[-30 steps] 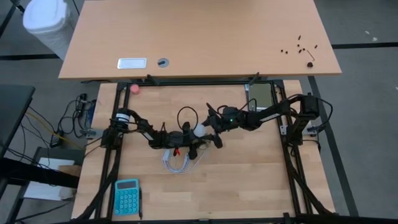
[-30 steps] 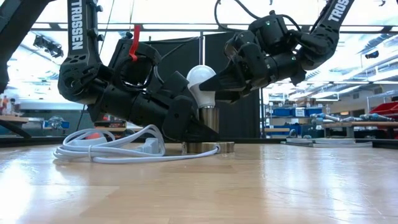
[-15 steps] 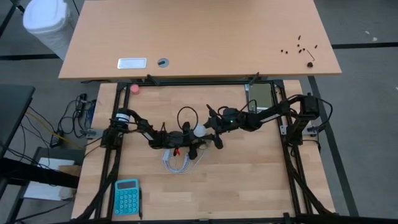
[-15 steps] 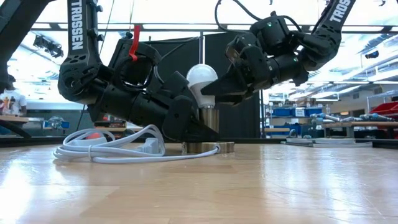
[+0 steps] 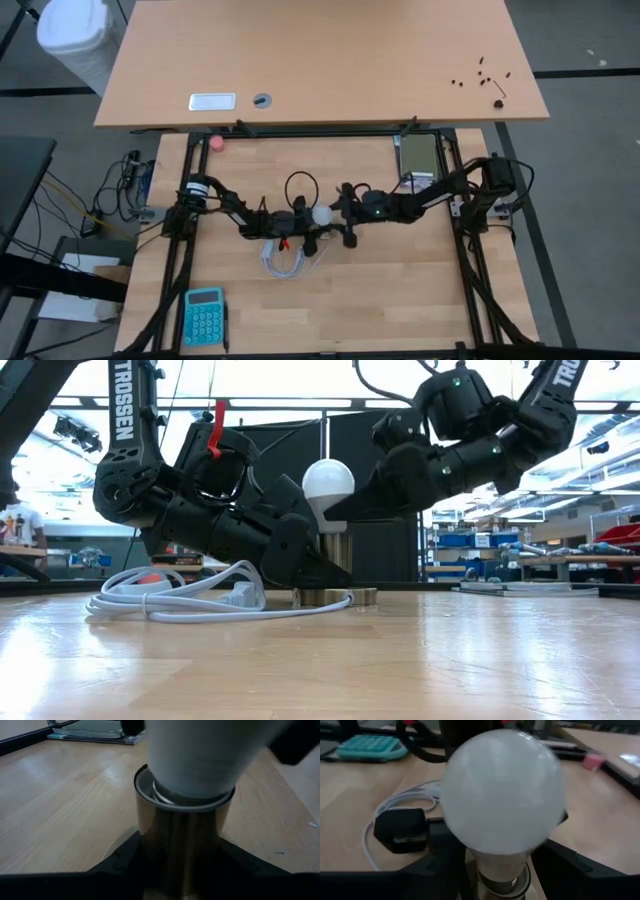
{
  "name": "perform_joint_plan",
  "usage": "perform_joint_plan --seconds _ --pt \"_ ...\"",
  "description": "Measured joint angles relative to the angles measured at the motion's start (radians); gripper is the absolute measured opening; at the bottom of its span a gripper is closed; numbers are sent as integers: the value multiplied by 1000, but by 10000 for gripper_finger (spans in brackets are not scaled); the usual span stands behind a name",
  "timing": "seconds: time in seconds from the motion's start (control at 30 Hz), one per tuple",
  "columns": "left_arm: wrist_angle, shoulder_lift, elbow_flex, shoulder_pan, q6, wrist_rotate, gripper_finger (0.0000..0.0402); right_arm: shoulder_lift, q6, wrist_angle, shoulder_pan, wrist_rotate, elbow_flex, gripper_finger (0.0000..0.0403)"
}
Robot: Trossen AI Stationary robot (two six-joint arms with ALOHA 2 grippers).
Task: Screw lightbulb
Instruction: Insert the lightbulb into the lamp holder
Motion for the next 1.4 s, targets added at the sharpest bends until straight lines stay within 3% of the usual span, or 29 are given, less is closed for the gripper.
perform_joint_plan --seconds 0.53,0.83,1.07,1.4 --pt "1 0 0 0 -11 1 177 19 181 18 109 331 1 228" --pt "1 0 0 -1 -16 2 177 145 236 132 148 398 26 229" --pt "-2 0 0 -1 -16 5 177 86 197 81 146 397 3 237" --pt "-1 0 0 0 -18 6 177 -53 204 74 89 243 -142 259"
